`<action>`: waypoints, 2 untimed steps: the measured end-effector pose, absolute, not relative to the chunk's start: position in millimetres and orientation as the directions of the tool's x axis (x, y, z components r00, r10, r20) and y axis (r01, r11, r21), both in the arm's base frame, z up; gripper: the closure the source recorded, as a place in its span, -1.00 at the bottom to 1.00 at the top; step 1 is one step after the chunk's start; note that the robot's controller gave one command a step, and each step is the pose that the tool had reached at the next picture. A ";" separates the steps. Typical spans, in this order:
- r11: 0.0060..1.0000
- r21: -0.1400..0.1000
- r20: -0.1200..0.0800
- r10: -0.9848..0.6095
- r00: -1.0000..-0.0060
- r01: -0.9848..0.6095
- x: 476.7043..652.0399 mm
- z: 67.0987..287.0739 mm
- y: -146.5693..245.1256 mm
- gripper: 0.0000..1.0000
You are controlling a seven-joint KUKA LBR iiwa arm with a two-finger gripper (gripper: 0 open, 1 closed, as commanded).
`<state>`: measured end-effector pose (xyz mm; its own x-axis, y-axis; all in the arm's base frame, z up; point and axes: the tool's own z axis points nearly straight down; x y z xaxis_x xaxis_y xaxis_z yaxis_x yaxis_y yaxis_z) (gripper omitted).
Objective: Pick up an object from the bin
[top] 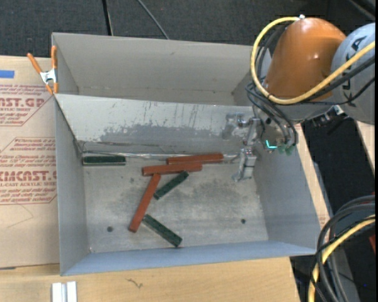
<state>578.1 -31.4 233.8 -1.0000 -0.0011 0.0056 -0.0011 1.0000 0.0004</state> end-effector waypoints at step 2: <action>0.899 0.001 -0.002 -0.437 -0.899 -0.437 593.0 145.7 67.0 -1.00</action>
Offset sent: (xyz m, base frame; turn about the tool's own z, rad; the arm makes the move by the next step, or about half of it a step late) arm 0.0149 0.0520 -0.0738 -0.0432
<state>593.0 67.0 145.7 -0.8993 -0.4373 -0.0020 -0.4373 0.8993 0.0015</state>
